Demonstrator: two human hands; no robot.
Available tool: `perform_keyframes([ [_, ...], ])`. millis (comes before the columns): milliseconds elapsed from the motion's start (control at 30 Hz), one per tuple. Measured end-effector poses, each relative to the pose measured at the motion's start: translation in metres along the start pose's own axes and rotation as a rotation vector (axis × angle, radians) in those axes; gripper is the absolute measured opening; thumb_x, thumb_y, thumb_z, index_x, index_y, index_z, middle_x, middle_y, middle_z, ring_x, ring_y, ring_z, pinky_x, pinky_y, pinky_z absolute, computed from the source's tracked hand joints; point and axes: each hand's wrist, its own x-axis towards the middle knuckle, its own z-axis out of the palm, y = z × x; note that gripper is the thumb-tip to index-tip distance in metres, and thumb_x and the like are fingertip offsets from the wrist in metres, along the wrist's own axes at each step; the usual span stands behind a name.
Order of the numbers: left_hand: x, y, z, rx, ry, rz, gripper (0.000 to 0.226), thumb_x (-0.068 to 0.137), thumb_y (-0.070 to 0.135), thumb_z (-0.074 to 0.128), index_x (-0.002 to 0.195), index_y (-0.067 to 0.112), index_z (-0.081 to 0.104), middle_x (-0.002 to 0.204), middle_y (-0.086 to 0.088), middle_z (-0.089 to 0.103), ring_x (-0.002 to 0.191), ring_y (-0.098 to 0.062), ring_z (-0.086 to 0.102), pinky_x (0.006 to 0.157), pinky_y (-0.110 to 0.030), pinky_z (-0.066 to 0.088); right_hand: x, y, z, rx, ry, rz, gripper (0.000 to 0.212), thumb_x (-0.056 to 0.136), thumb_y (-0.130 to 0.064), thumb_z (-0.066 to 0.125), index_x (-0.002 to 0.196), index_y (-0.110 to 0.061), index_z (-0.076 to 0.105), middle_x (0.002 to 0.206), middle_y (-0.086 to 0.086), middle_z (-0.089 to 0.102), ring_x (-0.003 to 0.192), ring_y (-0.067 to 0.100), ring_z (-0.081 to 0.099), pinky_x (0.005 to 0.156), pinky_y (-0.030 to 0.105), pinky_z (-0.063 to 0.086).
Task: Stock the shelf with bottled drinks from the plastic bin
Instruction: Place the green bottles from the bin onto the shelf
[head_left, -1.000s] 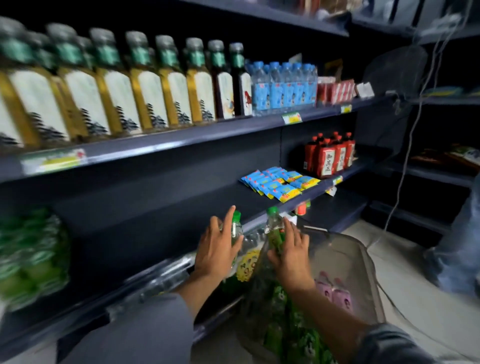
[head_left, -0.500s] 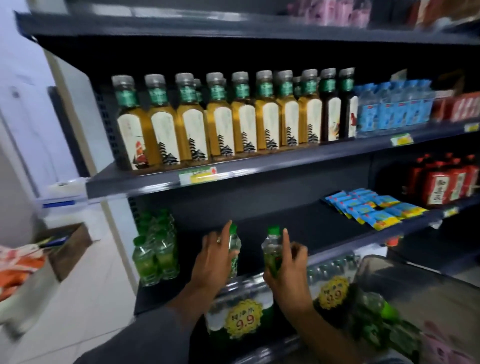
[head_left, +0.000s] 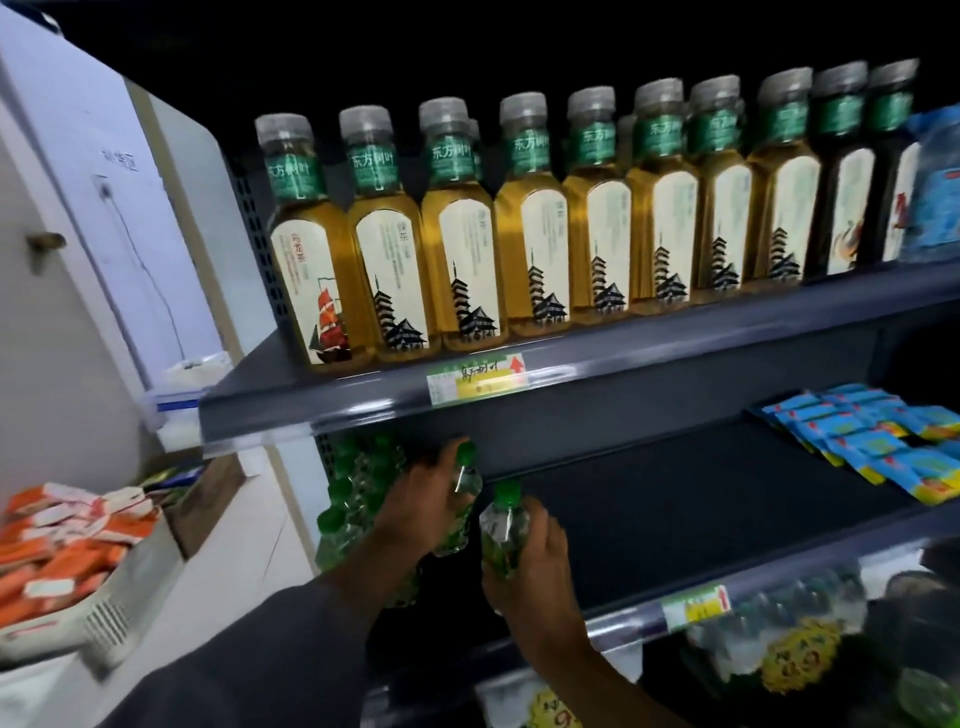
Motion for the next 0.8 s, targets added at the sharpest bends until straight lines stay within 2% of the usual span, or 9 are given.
perform_keyframes([
  [100, 0.018, -0.011, 0.007, 0.008, -0.024, 0.000, 0.079, 0.092, 0.042, 0.067, 0.153, 0.031, 0.019, 0.133, -0.014, 0.058, 0.110, -0.032, 0.065, 0.091, -0.043, 0.055, 0.011, 0.011, 0.014, 0.020, -0.014, 0.021, 0.084, 0.078, -0.011, 0.076, 0.144, -0.027, 0.028, 0.123, -0.009, 0.037, 0.117, 0.013, 0.042, 0.096, 0.024, 0.041],
  [200, 0.030, -0.021, 0.017, 0.012, -0.051, 0.005, 0.079, 0.088, 0.040, 0.073, 0.151, 0.021, 0.029, 0.148, -0.011, 0.039, 0.124, -0.032, 0.057, 0.100, -0.042, 0.050, 0.018, 0.023, 0.029, -0.010, -0.007, 0.008, 0.082, 0.078, -0.011, 0.076, 0.140, -0.032, 0.027, 0.119, -0.011, 0.035, 0.117, 0.014, 0.041, 0.100, 0.031, 0.043],
  [300, 0.040, -0.031, 0.029, 0.083, -0.111, 0.007, 0.079, 0.088, 0.040, 0.072, 0.149, 0.019, 0.027, 0.144, -0.015, 0.043, 0.117, -0.035, 0.060, 0.095, -0.045, 0.052, 0.024, 0.031, 0.046, -0.037, 0.007, 0.012, 0.082, 0.076, -0.010, 0.079, 0.138, -0.031, 0.029, 0.121, -0.007, 0.039, 0.117, 0.018, 0.042, 0.100, 0.031, 0.043],
  [367, 0.050, -0.034, 0.033, 0.113, -0.116, -0.043, 0.077, 0.087, 0.033, 0.072, 0.148, 0.014, 0.029, 0.139, -0.018, 0.047, 0.115, -0.038, 0.061, 0.093, -0.046, 0.053, 0.028, 0.031, 0.058, -0.037, 0.003, 0.003, 0.082, 0.076, -0.010, 0.080, 0.139, -0.030, 0.032, 0.124, -0.003, 0.041, 0.119, 0.018, 0.042, 0.099, 0.026, 0.041],
  [433, 0.063, -0.034, 0.030, 0.228, -0.114, -0.077, 0.075, 0.085, 0.027, 0.073, 0.147, 0.009, 0.035, 0.137, -0.019, 0.052, 0.117, -0.039, 0.061, 0.094, -0.046, 0.053, 0.032, 0.029, 0.069, -0.022, 0.001, -0.005, 0.082, 0.077, -0.012, 0.081, 0.140, -0.031, 0.032, 0.127, -0.002, 0.039, 0.121, 0.017, 0.041, 0.100, 0.028, 0.042],
  [567, 0.078, -0.041, 0.020, 0.429, -0.142, -0.041, 0.072, 0.082, 0.022, 0.075, 0.146, 0.013, 0.043, 0.138, -0.015, 0.056, 0.124, -0.037, 0.058, 0.099, -0.046, 0.050, 0.037, 0.028, 0.085, 0.024, -0.016, 0.014, 0.083, 0.080, -0.018, 0.080, 0.142, -0.038, 0.030, 0.130, 0.000, 0.041, 0.122, 0.017, 0.038, 0.101, 0.034, 0.044],
  [667, 0.081, -0.053, 0.022, 0.449, -0.097, -0.002, 0.063, 0.084, 0.030, 0.073, 0.142, 0.017, 0.051, 0.138, -0.012, 0.058, 0.127, -0.034, 0.055, 0.103, -0.043, 0.047, 0.042, 0.032, 0.096, 0.050, -0.006, 0.026, 0.086, 0.080, -0.018, 0.080, 0.145, -0.040, 0.029, 0.127, 0.001, 0.044, 0.121, 0.019, 0.039, 0.102, 0.038, 0.044],
  [800, 0.086, -0.065, 0.025, 0.452, -0.031, 0.054, 0.056, 0.081, 0.029, 0.073, 0.134, 0.019, 0.059, 0.129, -0.009, 0.065, 0.120, -0.032, 0.060, 0.102, -0.037, 0.044, 0.049, 0.041, 0.115, 0.056, 0.015, 0.000, 0.084, 0.084, -0.023, 0.077, 0.149, -0.041, 0.027, 0.123, 0.004, 0.043, 0.115, 0.020, 0.041, 0.096, 0.034, 0.041],
])
